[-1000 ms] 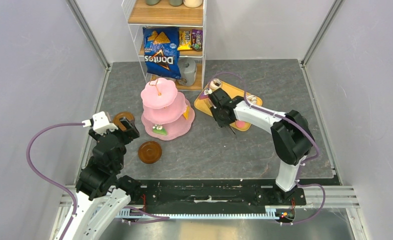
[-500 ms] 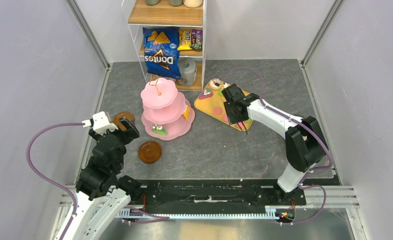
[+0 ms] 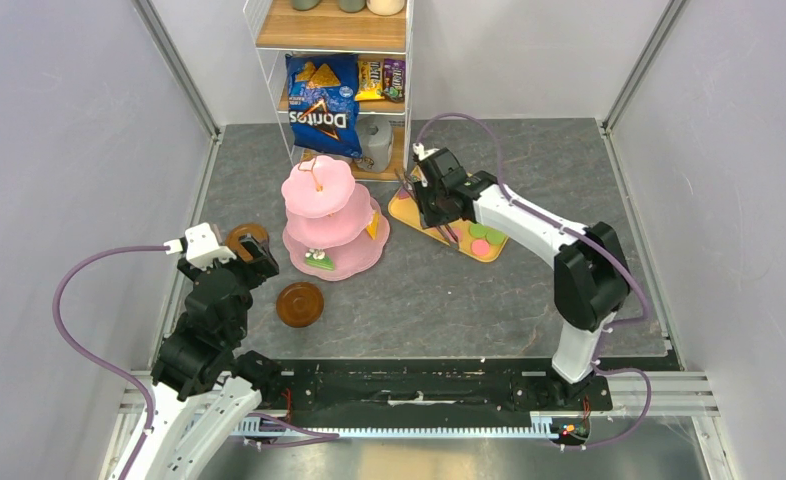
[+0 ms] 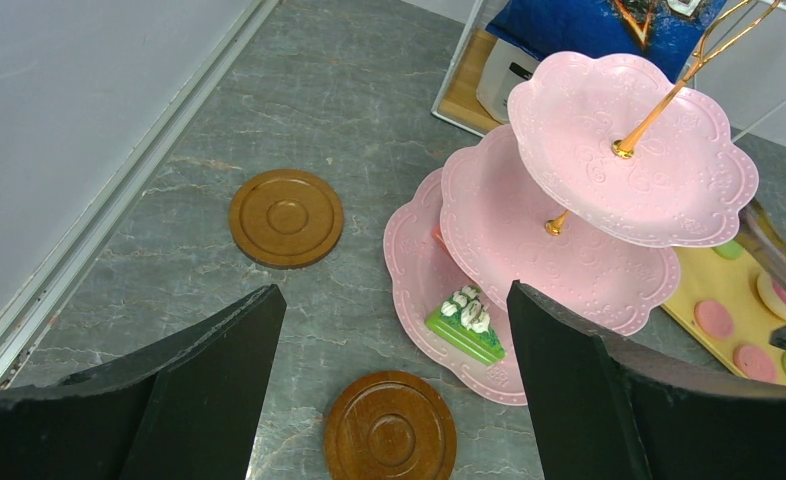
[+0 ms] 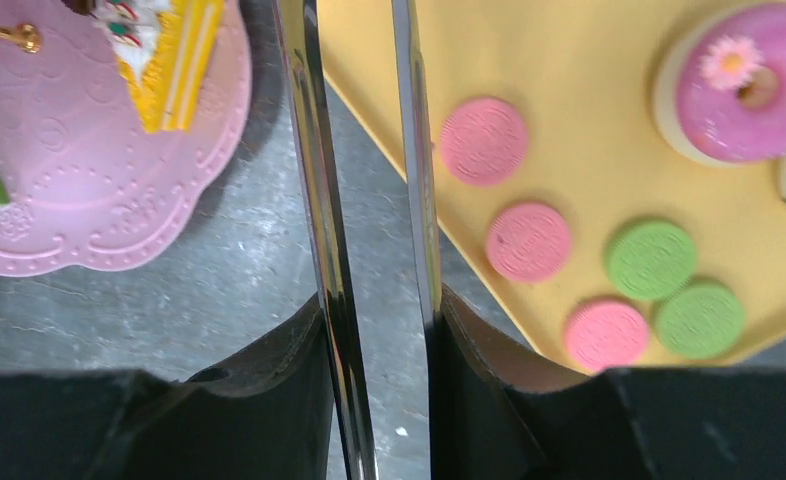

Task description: Serve the afternoon tea

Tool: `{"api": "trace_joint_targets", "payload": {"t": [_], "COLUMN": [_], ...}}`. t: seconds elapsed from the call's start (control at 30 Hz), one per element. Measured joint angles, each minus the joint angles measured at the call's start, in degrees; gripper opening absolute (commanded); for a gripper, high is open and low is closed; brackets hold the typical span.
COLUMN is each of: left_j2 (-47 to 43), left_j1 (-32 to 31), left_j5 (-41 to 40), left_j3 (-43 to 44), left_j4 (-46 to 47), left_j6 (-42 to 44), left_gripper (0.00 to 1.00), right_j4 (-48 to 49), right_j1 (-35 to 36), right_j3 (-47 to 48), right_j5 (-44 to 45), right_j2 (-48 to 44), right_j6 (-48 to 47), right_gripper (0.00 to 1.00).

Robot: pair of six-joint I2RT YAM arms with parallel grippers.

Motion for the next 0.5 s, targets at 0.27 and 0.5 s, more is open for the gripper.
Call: {"api": "trace_joint_targets", "payload": {"t": [0.27,0.5], "left_j2": [0.0,0.0], "left_j1": [0.0,0.0], "left_j5": [0.0,0.02], "left_j3": [0.0,0.0], "left_j4": [-0.02,-0.02], "left_j6": [0.0,0.0], "left_gripper": [0.9,0.9], "right_j4": [1.57,1.75], "right_j1": [0.66,0.59], "right_j3": [4.96,5.77], "right_j5": [-3.54,-3.72], "right_j2": [7.8,11.34], "right_j6": [1.92,2.29], "right_gripper": [0.43,0.43]}}
